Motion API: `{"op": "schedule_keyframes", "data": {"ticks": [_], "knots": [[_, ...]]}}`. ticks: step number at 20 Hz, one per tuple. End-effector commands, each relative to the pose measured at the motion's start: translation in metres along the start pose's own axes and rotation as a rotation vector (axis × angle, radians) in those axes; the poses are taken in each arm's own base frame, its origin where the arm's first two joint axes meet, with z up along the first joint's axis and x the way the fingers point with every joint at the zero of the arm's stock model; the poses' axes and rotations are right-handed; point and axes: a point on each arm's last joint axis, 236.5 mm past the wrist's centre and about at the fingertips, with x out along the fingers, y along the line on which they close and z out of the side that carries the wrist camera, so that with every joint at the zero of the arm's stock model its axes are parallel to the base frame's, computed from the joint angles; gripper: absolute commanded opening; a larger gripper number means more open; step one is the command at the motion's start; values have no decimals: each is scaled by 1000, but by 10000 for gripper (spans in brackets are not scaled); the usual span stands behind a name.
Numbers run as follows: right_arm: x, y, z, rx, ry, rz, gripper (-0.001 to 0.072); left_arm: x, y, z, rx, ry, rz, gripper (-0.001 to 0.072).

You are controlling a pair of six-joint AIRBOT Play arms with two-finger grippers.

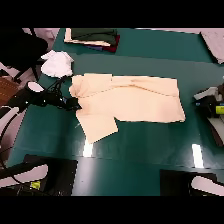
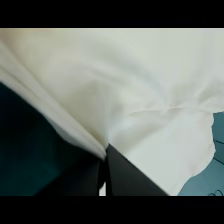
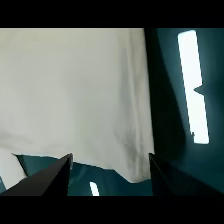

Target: Fold the shirts.

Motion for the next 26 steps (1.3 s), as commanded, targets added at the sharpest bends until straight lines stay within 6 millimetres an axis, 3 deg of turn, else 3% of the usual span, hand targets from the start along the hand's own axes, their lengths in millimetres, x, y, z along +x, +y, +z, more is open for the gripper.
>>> {"op": "schedule_keyframes", "data": {"ticks": [1, 3, 10, 11, 13, 14, 16, 19, 23, 26], "knots": [[21, -26, -26, 59, 157, -59, 561, -6, -5, 5, 12, -22, 2, 33], [33, -33, -35, 60, 215, -86, 560, -7, -5, 5, 13, -23, 2, 34], [69, -18, -45, -2, 289, -95, 559, -7, -6, 5, 12, -23, 1, 34], [74, -15, -42, -15, 274, -99, 515, -7, -6, 5, 12, -23, 0, 34], [76, -11, -34, -40, 235, -103, 327, -7, -6, 5, 13, -23, 1, 34], [74, -4, -29, -67, 207, -89, 189, -7, -6, 5, 13, -23, 0, 34], [59, 7, -25, -128, 167, -90, 18, -9, -8, 2, 15, -12, -7, 34], [22, 33, -28, -204, 98, -84, 18, -31, -30, 2, 66, -31, -29, 33], [-26, 76, -37, -303, -36, -93, 17, -83, -67, 3, 113, -150, -31, 33], [-46, 98, -21, -351, -194, -109, 17, -106, -77, 13, 143, -253, -10, 32]]}}
